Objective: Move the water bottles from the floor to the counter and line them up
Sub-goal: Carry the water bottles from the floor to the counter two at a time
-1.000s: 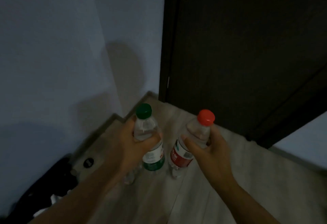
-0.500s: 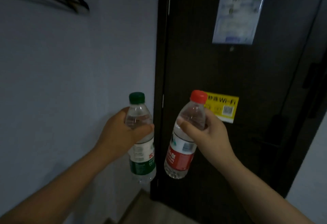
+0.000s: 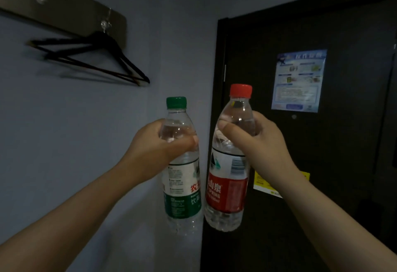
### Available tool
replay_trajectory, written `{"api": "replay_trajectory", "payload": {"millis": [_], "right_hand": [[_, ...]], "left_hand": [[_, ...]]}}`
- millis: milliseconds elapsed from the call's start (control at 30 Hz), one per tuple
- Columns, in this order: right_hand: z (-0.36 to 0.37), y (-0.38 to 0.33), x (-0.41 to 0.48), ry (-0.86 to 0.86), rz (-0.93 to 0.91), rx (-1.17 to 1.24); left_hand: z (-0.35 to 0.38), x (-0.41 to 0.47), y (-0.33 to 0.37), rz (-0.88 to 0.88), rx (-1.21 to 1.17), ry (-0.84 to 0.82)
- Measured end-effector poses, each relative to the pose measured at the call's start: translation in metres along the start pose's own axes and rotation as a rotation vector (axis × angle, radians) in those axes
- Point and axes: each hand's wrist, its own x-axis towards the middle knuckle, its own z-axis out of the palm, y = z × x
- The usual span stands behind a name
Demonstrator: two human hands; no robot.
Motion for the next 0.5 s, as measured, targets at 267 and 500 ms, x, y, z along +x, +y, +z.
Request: {"api": "replay_trajectory", "payload": {"millis": [267,500], "right_hand": [[0.057,-0.003,0.015,-0.066,-0.021,0.066],[0.112,-0.005,0.029,-0.115,-0.005,0.166]], "left_hand": [[-0.065,-0.004,-0.005,0.014,0.133,0.027],[-0.115,-0.010,-0.016,-0.002,0.268,0.083]]}}
